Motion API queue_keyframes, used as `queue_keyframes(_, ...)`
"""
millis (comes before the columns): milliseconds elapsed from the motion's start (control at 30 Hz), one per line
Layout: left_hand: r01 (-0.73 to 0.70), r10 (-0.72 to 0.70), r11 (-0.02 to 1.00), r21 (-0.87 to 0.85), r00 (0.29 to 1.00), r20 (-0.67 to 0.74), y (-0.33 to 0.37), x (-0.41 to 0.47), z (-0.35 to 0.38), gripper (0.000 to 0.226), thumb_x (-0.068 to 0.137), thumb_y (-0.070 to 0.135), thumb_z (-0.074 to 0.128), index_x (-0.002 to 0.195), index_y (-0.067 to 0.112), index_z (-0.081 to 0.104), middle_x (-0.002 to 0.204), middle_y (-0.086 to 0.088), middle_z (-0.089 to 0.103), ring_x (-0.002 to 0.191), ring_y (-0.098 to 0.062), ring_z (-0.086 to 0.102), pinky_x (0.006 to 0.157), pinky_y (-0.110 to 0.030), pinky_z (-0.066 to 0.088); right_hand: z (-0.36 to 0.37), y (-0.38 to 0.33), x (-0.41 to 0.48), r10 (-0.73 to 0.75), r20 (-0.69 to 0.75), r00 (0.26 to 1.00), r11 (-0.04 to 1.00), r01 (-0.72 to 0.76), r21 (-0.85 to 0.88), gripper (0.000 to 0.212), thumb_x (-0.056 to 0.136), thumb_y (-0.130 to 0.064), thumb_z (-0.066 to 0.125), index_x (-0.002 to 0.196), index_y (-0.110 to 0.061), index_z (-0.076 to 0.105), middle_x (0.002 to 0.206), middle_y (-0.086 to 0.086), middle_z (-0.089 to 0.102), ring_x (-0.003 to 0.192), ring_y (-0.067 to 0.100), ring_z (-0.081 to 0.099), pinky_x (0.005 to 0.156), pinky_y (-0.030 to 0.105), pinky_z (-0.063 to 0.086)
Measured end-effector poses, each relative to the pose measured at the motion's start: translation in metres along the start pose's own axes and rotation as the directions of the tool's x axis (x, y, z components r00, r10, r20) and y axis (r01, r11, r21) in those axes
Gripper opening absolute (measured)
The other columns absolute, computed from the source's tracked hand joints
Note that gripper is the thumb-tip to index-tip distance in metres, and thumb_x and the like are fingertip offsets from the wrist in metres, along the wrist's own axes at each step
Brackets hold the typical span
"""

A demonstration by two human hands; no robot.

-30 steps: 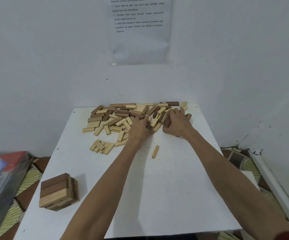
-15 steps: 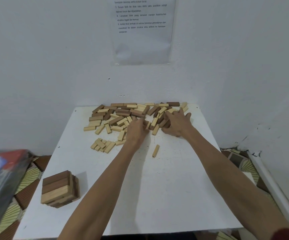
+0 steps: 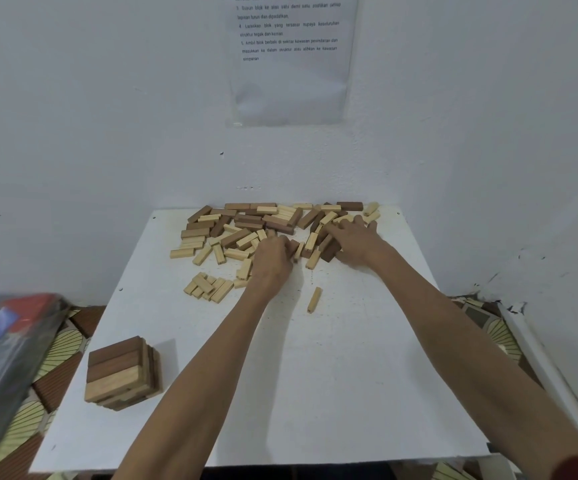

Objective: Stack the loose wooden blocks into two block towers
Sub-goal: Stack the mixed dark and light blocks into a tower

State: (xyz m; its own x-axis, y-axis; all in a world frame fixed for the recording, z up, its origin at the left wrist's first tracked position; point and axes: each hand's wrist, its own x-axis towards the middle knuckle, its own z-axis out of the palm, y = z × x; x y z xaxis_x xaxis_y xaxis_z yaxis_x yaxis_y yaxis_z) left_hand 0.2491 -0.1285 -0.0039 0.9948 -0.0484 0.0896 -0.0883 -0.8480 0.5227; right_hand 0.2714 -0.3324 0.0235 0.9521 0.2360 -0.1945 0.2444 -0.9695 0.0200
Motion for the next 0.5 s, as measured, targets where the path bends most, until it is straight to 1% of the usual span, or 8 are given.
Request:
queue_keyframes(67, 0.01, -0.01, 1.0, -0.009, 1.0, -0.008, 0.0, -0.002, 0.0, 0.019, 0.092, 0.001, 0.065, 0.109, 0.003, 0.071, 0.11, -0.017, 0.067, 0.098, -0.032, 0.064, 0.078, -0.039, 0.054, 0.0, -0.002, 0.002, -0.02, -0.039, 0.999, 0.999, 0.021, 0.026, 0.058, 0.093, -0.033, 0.065, 0.146, -0.033, 0.041, 0.143, 0.012, 0.042, 0.133, 0.04, 0.033, 0.107, 0.055, 0.031)
queue_keyframes(133, 0.012, -0.012, 1.0, -0.022, 1.0, -0.011, -0.001, -0.004, -0.001, 0.024, 0.088, 0.0, 0.067, 0.112, 0.003, 0.069, 0.108, -0.016, 0.069, 0.099, -0.031, 0.065, 0.08, -0.041, 0.056, 0.003, -0.002, 0.003, -0.047, -0.098, 0.994, 0.996, 0.054, 0.074, 0.051, 0.089, -0.036, 0.07, 0.137, -0.031, 0.052, 0.141, 0.009, 0.042, 0.131, 0.037, 0.034, 0.104, 0.052, 0.034)
queue_keyframes(200, 0.024, -0.025, 0.999, -0.047, 1.0, -0.009, -0.002, -0.006, -0.002, 0.03, 0.084, -0.003, 0.069, 0.113, 0.003, 0.067, 0.107, -0.013, 0.069, 0.097, -0.028, 0.065, 0.075, -0.034, 0.051, 0.008, 0.0, 0.001, -0.08, -0.161, 0.984, 0.99, 0.098, 0.107, 0.043, 0.088, -0.037, 0.072, 0.128, -0.027, 0.06, 0.139, 0.004, 0.046, 0.128, 0.033, 0.037, 0.102, 0.048, 0.036)
queue_keyframes(300, 0.035, -0.036, 0.997, -0.061, 0.999, -0.01, -0.002, -0.009, -0.004, 0.029, 0.081, 0.0, 0.072, 0.109, 0.005, 0.066, 0.106, -0.01, 0.068, 0.09, -0.02, 0.058, 0.072, -0.026, 0.041, 0.012, 0.002, -0.004, -0.151, -0.248, 0.957, 0.983, 0.173, 0.069, 0.036, 0.088, -0.036, 0.069, 0.121, -0.023, 0.061, 0.133, 0.0, 0.054, 0.122, 0.028, 0.043, 0.095, 0.046, 0.041)
queue_keyframes(367, 0.031, -0.032, 0.998, -0.063, 0.999, -0.015, -0.001, -0.011, -0.007, 0.029, 0.081, 0.0, 0.072, 0.108, 0.006, 0.066, 0.107, -0.01, 0.067, 0.091, -0.02, 0.057, 0.073, -0.025, 0.039, 0.013, 0.001, -0.005, -0.18, -0.239, 0.954, 0.983, 0.186, 0.003, 0.039, 0.088, -0.035, 0.067, 0.123, -0.023, 0.057, 0.133, -0.002, 0.055, 0.123, 0.026, 0.044, 0.096, 0.046, 0.04)
queue_keyframes(433, 0.023, -0.025, 0.996, -0.082, 0.999, -0.021, 0.002, -0.014, -0.011, 0.029, 0.082, -0.001, 0.072, 0.11, 0.005, 0.066, 0.105, -0.008, 0.065, 0.09, -0.018, 0.054, 0.074, -0.025, 0.038, 0.012, -0.001, -0.005, -0.171, -0.186, 0.968, 0.985, 0.166, -0.043, 0.041, 0.089, -0.035, 0.062, 0.127, -0.023, 0.054, 0.135, -0.002, 0.054, 0.127, 0.025, 0.043, 0.099, 0.048, 0.036)
queue_keyframes(500, 0.019, -0.022, 0.994, -0.105, 0.999, -0.03, 0.003, -0.017, -0.015, 0.03, 0.084, 0.001, 0.073, 0.113, 0.005, 0.066, 0.1, -0.003, 0.059, 0.089, -0.018, 0.053, 0.074, -0.025, 0.038, 0.01, -0.002, -0.002, -0.166, -0.136, 0.977, 0.984, 0.155, -0.087, 0.039, 0.092, -0.036, 0.057, 0.128, -0.021, 0.053, 0.136, -0.001, 0.053, 0.128, 0.024, 0.04, 0.101, 0.05, 0.035)
